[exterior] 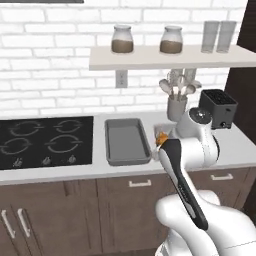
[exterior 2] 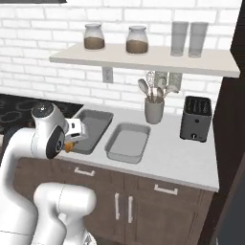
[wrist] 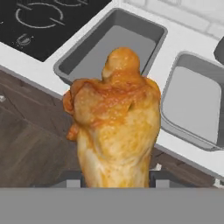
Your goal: Place one lemon wedge and one chicken drumstick in each tupperware on the nearby counter, to pack two identical lunches.
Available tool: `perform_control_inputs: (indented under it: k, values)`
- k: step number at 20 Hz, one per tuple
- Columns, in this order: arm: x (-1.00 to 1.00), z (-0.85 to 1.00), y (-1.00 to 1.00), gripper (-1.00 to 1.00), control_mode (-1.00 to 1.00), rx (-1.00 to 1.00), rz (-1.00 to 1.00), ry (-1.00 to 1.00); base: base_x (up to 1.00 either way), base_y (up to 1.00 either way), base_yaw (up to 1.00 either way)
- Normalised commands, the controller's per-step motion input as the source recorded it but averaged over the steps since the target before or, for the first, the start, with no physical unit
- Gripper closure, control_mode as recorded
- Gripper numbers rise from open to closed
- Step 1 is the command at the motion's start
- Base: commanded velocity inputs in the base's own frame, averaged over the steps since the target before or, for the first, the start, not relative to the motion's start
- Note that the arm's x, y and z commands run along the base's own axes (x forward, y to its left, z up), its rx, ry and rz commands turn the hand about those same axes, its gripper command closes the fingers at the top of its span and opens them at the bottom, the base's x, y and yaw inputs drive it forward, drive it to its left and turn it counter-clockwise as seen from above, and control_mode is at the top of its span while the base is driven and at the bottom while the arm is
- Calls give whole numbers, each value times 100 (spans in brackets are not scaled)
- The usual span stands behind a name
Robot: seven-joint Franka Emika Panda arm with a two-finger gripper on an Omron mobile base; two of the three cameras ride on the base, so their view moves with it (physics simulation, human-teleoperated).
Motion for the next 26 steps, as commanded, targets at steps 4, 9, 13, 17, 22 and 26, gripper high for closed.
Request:
perform_control_inputs:
  k: [4, 9, 13, 17, 22, 26]
  values:
    - [0, 0, 0, 100, 100, 0, 0, 0, 99, 69, -30]
    - [74, -20, 55, 100, -100, -1, -16, 16, 19, 14, -4]
    - [97, -73, 14, 100, -100, 0, -13, 25, 0, 0, 0]
    - [84, -80, -25, 100, -100, 0, -4, 22, 0, 0, 0]
    - [84, -65, 5, -100, -100, 0, -2, 14, 0, 0, 0]
    - [29, -11, 3, -100, -100, 0, 0, 2, 0, 0, 0]
